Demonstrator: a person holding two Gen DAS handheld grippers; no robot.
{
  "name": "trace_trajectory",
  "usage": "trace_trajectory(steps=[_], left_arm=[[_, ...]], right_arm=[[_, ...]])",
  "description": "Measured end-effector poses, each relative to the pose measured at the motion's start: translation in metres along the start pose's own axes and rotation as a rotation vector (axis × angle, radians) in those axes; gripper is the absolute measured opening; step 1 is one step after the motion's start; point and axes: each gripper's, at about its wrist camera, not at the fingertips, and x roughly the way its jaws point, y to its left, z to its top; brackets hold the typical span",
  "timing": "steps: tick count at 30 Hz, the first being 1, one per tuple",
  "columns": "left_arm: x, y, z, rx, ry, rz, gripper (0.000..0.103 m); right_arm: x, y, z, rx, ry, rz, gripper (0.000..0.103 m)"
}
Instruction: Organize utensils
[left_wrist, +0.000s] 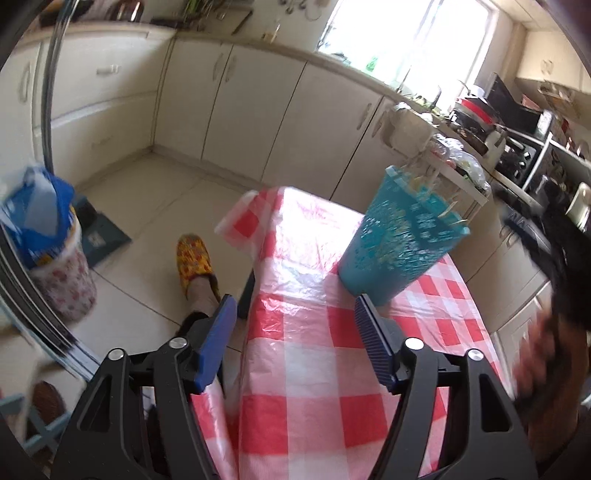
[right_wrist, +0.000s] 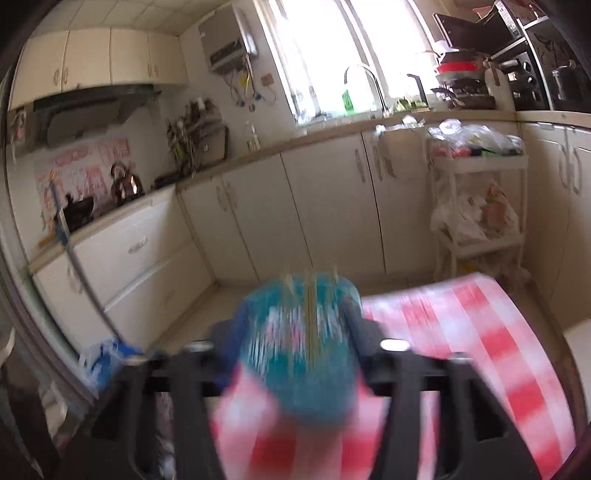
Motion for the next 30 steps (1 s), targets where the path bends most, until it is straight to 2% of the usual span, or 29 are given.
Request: trace_trajectory(steps=[1, 3, 5, 9, 13, 18, 23, 25, 30], left_arm=[[-0.015, -0.008, 0.001, 0.022, -0.015, 0.019, 0.074], [-0.042, -0.022, 0.0, 0.057, -0.038, 0.045, 0.082], [-0.07, -0.038, -0.005, 0.091, -0.058, 0.081, 0.086], [-0.127, -0.075, -0.022, 0.165, -0.091, 0.117, 0.094], [-0.172, -0.107, -0.04, 0.258, -0.133, 0.118, 0.095], [-0.207, -0.127, -0.049, 0.331, -0.159, 0.177, 0.095], [-0.228, -0.12, -0.04, 0.292, -0.199, 0.247, 0.095], [-0.241, -0.114, -0.038, 0.269, -0.207, 0.231, 0.095], [-0.259, -0.098, -0.048, 0.228, -0.145, 0.166, 0.095]], right_arm=[[-0.013, 0.002, -0.01, -0.004, 0.021, -0.003, 0.083], [-0.052, 0.01, -0.039, -0.019, 0.093, -0.016, 0.089], [-0.085, 0.015, -0.058, -0.01, 0.119, -0.047, 0.094], [-0.155, 0.024, -0.078, 0.001, 0.094, -0.067, 0.096], [-0.205, 0.034, -0.088, 0.024, 0.058, -0.089, 0.096], [-0.235, 0.039, -0.087, 0.044, 0.032, -0.113, 0.096], [-0.25, 0.045, -0.063, 0.089, 0.026, -0.127, 0.096], [-0.257, 0.055, -0.06, 0.072, 0.019, -0.125, 0.096], [-0.267, 0.065, -0.083, 0.066, 0.038, -0.131, 0.096]])
